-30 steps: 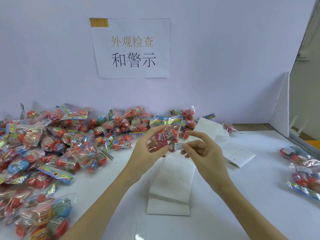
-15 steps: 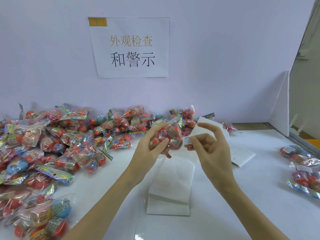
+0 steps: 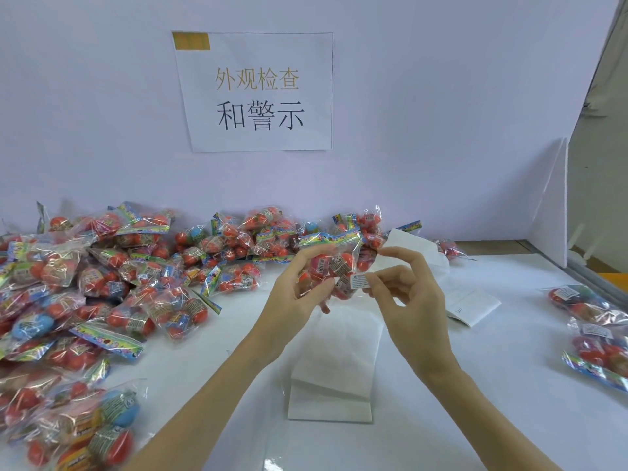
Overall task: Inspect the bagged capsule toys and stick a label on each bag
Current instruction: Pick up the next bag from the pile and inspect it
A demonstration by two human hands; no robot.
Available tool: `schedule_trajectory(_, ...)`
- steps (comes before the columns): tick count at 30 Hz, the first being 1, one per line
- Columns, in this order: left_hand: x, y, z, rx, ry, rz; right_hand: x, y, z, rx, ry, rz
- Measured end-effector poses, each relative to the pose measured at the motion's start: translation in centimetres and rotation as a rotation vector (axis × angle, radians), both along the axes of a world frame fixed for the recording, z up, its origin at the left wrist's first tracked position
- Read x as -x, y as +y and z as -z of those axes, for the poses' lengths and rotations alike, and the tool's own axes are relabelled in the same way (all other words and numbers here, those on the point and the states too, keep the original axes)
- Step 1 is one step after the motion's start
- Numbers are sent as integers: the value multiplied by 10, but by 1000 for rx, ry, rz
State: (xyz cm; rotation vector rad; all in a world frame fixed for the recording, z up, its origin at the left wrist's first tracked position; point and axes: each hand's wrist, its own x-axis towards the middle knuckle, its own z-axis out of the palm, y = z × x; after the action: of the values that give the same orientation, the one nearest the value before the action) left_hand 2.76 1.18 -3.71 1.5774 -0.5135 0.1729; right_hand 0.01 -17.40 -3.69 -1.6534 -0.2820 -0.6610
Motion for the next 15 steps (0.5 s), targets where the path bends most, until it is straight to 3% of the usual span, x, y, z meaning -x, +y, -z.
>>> schedule_trajectory(3,-2,-1,2,47,34,-20,-3,-4,-5,-326,105,-61)
schedule_trajectory(7,-2,-4,5,161,149,65,-5,-10,-9,-722,316,-346)
schedule_trajectory(11,1,-11,12,81,148,58,-6,-5,-8,-790,371,-489)
schedule_trajectory(15,3,-14,10,-147,73,-88,-8,-7,-6,-759,363,-496)
